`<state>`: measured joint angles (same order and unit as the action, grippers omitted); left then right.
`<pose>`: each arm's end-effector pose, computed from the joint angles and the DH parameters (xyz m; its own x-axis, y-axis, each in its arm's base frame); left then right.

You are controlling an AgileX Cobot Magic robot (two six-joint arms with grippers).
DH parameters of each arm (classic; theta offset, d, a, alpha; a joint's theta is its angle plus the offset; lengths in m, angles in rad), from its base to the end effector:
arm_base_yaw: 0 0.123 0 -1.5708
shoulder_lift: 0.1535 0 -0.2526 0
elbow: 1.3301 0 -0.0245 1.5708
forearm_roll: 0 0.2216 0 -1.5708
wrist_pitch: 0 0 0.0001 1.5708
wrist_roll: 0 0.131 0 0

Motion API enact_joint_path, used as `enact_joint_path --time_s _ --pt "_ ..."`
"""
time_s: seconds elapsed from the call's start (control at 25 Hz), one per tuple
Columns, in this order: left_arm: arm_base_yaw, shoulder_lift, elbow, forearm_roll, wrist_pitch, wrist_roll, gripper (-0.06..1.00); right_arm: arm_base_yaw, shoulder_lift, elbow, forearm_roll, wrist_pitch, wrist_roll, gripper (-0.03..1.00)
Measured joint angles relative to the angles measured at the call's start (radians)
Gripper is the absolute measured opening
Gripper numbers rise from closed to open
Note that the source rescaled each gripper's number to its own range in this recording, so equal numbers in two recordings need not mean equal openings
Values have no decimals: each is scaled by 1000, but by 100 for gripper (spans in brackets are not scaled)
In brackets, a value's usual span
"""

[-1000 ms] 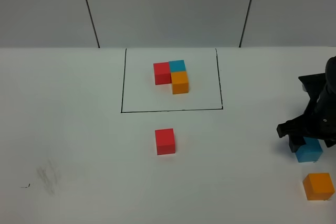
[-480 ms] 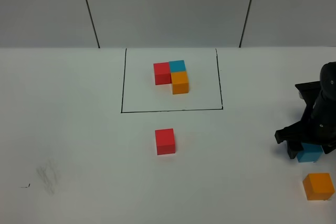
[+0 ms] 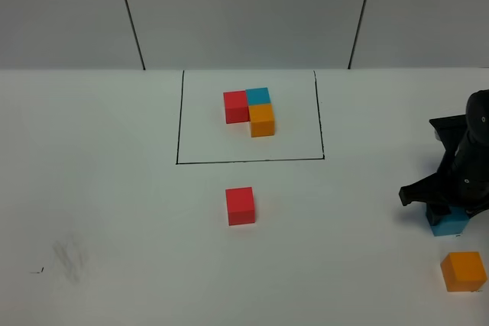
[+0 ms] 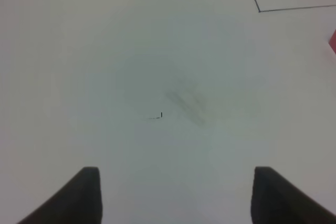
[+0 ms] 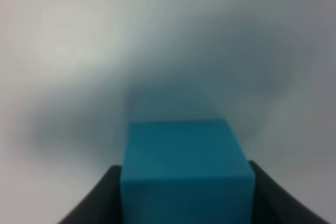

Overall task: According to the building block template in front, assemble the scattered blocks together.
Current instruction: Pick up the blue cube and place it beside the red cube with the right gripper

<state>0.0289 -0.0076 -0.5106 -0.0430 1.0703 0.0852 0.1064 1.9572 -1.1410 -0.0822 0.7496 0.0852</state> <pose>0.0355 -0.0039 0.2472 -0.4466 0.0516 -0.8933 0.0337 0.9986 0.0408 0.3226 0.0271 0.0801 -0.9922 -0.0809 -0.0951 -0.0761 0.9957 -0.0533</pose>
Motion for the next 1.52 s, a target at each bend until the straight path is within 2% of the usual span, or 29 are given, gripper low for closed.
enact_joint_path --time_s 0.36,0.56,0.88,1.04,1.36,1.52 --pt "0 0 0 0 0 0 54 0 0 -1 0 -1 0 0" --pt "0 0 0 0 0 0 54 0 0 -1 0 -33 0 0" --pt "0 0 0 0 0 0 54 0 -11 -1 0 -15 0 0" --pt "0 0 0 0 0 0 54 0 -72 -8 0 56 -4 0" --pt "0 0 0 0 0 0 54 0 -194 -79 3 306 -56 0" --pt "0 0 0 0 0 0 54 0 -247 -104 33 383 -71 0"
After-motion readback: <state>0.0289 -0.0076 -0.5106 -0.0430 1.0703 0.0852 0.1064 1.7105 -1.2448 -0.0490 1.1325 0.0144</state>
